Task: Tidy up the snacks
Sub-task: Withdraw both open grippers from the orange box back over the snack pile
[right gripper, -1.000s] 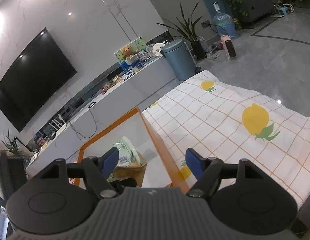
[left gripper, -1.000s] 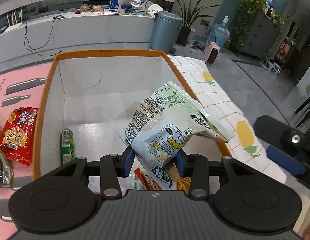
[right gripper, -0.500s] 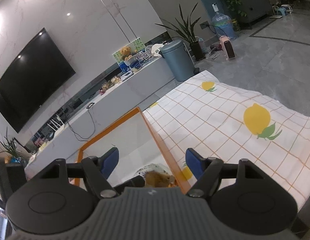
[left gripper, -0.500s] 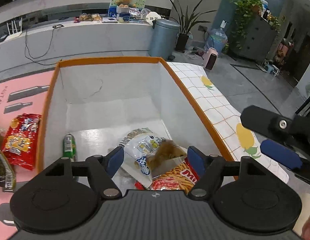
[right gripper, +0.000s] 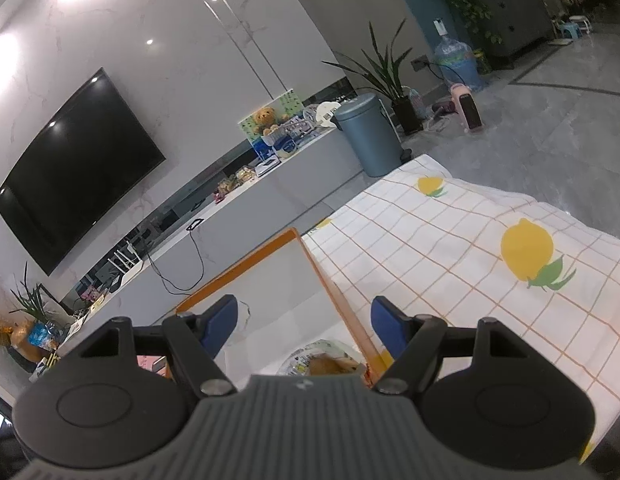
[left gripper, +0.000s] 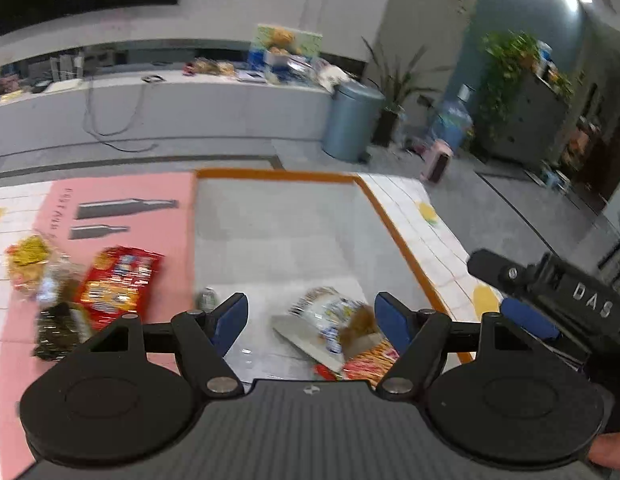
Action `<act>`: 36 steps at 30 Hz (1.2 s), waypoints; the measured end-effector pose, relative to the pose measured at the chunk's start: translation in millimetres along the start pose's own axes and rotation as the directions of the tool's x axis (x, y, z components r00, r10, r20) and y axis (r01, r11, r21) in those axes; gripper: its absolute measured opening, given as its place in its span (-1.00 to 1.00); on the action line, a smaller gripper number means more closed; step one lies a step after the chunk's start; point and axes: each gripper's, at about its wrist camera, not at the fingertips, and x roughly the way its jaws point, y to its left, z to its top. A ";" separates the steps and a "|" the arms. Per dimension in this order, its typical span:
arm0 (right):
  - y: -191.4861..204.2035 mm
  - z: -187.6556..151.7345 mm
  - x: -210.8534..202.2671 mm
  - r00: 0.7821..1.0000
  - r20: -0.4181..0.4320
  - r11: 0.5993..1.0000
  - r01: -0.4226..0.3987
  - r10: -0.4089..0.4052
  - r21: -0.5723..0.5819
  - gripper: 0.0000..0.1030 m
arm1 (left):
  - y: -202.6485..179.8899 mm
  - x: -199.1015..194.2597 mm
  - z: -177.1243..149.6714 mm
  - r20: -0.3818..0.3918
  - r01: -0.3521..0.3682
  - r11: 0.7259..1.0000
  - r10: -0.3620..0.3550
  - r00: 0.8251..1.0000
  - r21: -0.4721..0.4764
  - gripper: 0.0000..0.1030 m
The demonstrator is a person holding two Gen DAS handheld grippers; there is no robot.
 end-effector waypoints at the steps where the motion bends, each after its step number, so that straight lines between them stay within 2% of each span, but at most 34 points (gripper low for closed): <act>1: 2.4 -1.4 0.4 1.000 0.000 1.000 -0.004 0.004 -0.005 0.41 | 3.8 -4.9 0.9 0.006 -0.011 1.000 0.011 1.000 -0.011 0.65; 9: 37.6 -19.2 2.9 0.998 -0.002 0.992 -0.059 0.059 -0.116 0.41 | 35.2 -38.5 -2.5 0.051 -0.038 0.999 0.039 0.998 -0.022 0.66; 16: 77.9 -42.6 2.8 0.987 -0.002 0.964 -0.155 0.158 -0.217 0.38 | 70.9 -65.4 -12.1 0.066 -0.094 0.995 0.097 0.993 -0.045 0.66; 20: 98.4 -57.5 -1.7 0.972 0.017 0.937 -0.219 0.232 -0.272 0.40 | 94.4 -83.0 -17.1 0.092 -0.131 0.989 0.138 0.986 -0.073 0.67; 24: 116.0 -74.5 -7.9 0.959 0.053 0.910 -0.244 0.277 -0.336 0.40 | 121.2 -94.1 -28.2 0.081 -0.159 0.982 0.167 0.983 -0.097 0.67; 27: 125.0 -88.8 -11.2 0.945 0.071 0.898 -0.277 0.319 -0.343 0.40 | 139.1 -100.2 -38.4 0.076 -0.167 0.980 0.176 0.981 -0.108 0.67; 34: 156.8 -130.2 -11.9 0.890 -0.009 0.797 -0.413 0.456 -0.440 0.39 | 180.2 -105.4 -58.3 0.060 -0.178 0.968 0.191 0.980 -0.179 0.67; 36: 163.2 -140.0 -7.8 0.886 -0.036 0.786 -0.428 0.462 -0.447 0.38 | 193.1 -105.0 -62.1 0.055 -0.179 0.964 0.193 0.980 -0.199 0.67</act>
